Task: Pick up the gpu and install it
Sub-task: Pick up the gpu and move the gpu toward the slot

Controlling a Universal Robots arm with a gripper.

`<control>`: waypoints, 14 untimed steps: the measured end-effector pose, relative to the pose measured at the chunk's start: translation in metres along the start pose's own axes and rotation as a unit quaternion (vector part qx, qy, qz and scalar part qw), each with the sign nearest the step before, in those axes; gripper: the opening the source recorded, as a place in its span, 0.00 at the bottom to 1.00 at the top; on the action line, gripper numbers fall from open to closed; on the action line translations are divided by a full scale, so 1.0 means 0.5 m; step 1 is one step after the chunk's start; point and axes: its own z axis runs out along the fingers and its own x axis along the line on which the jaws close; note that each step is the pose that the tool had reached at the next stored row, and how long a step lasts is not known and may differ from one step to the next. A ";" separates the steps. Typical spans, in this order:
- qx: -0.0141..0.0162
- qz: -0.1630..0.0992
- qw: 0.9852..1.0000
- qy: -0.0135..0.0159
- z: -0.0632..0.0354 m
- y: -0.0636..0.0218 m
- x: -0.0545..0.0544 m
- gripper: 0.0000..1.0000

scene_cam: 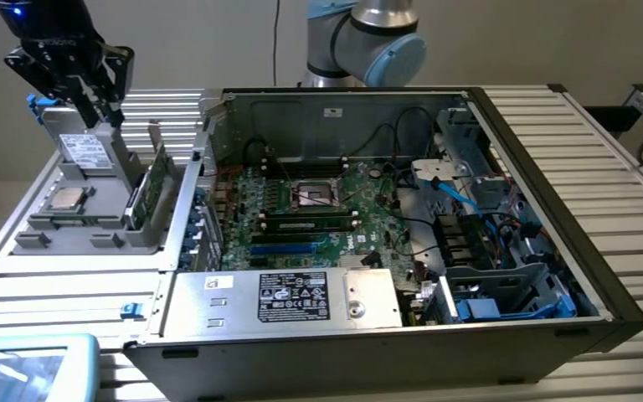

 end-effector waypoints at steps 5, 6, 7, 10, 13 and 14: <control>0.000 0.000 1.000 0.000 0.018 -0.001 -0.001 0.40; 0.000 0.000 1.000 0.000 0.022 -0.001 -0.001 0.40; 0.000 0.000 1.000 0.000 0.025 -0.001 -0.002 0.40; 0.000 0.000 1.000 0.000 0.036 -0.001 -0.006 0.40; 0.000 0.000 1.000 0.000 0.047 -0.002 -0.010 0.40; 0.000 0.000 1.000 0.000 0.051 -0.002 -0.011 0.40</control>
